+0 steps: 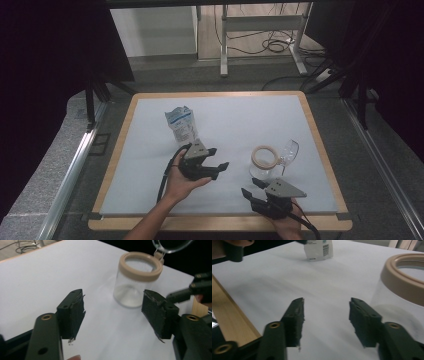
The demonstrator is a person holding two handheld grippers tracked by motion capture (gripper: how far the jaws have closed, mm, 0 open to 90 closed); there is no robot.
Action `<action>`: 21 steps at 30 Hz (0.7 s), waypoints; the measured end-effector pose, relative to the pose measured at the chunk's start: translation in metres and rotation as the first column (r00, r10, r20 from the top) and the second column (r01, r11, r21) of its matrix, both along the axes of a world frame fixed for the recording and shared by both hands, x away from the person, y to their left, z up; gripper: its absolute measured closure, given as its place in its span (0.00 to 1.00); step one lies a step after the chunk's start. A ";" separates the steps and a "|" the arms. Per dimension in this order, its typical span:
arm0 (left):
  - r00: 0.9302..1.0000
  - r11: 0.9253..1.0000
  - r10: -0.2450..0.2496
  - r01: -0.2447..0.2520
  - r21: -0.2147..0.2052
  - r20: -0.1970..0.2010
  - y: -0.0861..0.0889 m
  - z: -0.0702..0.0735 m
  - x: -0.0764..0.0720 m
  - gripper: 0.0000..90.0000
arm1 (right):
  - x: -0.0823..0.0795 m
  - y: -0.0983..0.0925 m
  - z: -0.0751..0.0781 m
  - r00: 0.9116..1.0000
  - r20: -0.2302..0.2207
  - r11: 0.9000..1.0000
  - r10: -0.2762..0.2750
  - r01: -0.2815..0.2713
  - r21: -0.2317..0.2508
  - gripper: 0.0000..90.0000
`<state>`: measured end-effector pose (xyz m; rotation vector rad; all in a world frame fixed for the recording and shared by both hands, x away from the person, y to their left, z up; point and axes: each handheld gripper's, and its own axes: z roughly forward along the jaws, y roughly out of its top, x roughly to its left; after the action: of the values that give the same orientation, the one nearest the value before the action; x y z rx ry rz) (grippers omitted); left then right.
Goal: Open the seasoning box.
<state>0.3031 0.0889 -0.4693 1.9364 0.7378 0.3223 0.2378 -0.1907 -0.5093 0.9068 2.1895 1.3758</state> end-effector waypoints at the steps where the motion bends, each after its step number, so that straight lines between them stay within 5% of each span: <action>1: 1.000 1.000 0.010 -0.010 0.001 0.002 0.009 -0.002 -0.003 0.36 | 0.000 0.004 -0.001 1.000 0.004 1.000 -0.004 0.004 0.001 0.47; 11: 0.990 0.990 0.139 -0.139 -0.024 -0.002 0.073 -0.025 -0.015 0.26 | 0.009 0.041 -0.003 0.999 -0.002 0.999 0.043 -0.043 0.031 0.40; 14: 0.985 0.985 0.170 -0.170 -0.004 0.003 0.087 -0.026 -0.012 0.25 | 0.016 0.054 -0.001 0.999 0.003 0.999 0.050 -0.050 0.016 0.37; 21: 0.974 0.974 0.226 -0.226 -0.028 -0.004 0.110 -0.026 -0.011 0.25 | 0.034 0.069 0.005 0.998 -0.004 0.997 0.065 -0.065 0.051 0.37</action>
<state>0.2921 0.1994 -0.4955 1.8281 0.9611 0.4480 0.2715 -0.1221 -0.5047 0.8653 2.2153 1.4670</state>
